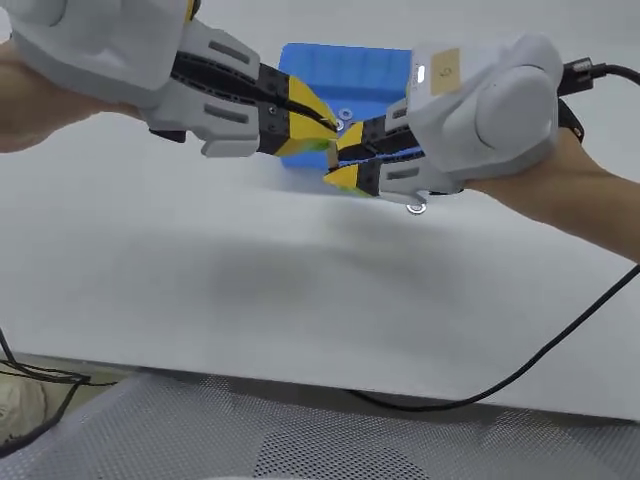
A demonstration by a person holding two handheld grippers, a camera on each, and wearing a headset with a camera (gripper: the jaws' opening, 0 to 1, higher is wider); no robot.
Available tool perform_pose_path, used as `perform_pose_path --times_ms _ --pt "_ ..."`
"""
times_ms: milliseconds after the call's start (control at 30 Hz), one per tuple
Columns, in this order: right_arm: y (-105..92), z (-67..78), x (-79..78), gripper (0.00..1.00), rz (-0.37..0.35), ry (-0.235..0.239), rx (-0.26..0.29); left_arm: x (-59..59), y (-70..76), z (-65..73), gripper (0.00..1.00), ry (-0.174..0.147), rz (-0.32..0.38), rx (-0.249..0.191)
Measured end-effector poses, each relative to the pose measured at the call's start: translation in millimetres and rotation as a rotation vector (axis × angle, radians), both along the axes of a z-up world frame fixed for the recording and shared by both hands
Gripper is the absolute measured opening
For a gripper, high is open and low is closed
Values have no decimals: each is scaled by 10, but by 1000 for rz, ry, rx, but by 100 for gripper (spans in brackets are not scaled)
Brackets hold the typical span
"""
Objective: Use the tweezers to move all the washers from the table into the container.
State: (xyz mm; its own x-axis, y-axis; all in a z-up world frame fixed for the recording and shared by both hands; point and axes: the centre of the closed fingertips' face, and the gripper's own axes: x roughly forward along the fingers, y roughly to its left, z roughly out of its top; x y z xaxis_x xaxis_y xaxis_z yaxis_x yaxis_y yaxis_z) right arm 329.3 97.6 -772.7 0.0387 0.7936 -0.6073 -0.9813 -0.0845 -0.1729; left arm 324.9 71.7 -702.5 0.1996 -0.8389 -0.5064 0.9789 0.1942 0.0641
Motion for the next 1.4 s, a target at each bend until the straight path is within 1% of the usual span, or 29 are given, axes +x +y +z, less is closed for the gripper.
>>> perform_pose_path --times_ms 233,433,500,833,1067,1100,1167,1200,1267,1400 --pt "14 -29 -3 11 10 1 -4 18 16 -41 5 1 -6 13" --pt "13 -52 39 11 2 4 -6 27 12 -56 5 2 -4 15" --pt "11 -51 50 11 -1 10 -4 27 6 -58 5 7 -2 14" --pt "25 -71 54 11 -7 21 -3 27 -9 -79 5 8 -2 24" --pt "30 -104 60 11 -10 40 -8 45 -7 -118 5 18 -2 33" --pt "32 -102 61 11 -11 40 -6 45 -11 -115 5 24 -2 29" --pt "30 -100 65 11 -13 40 -4 68 -6 -112 5 18 -2 31" --pt "28 -99 64 11 -15 43 -3 68 -10 -111 5 24 -3 28" --pt "27 -96 64 11 -16 44 -3 73 -14 -109 5 23 -5 27" --pt "26 -92 62 11 -19 46 -2 74 -18 -104 5 32 -6 24"
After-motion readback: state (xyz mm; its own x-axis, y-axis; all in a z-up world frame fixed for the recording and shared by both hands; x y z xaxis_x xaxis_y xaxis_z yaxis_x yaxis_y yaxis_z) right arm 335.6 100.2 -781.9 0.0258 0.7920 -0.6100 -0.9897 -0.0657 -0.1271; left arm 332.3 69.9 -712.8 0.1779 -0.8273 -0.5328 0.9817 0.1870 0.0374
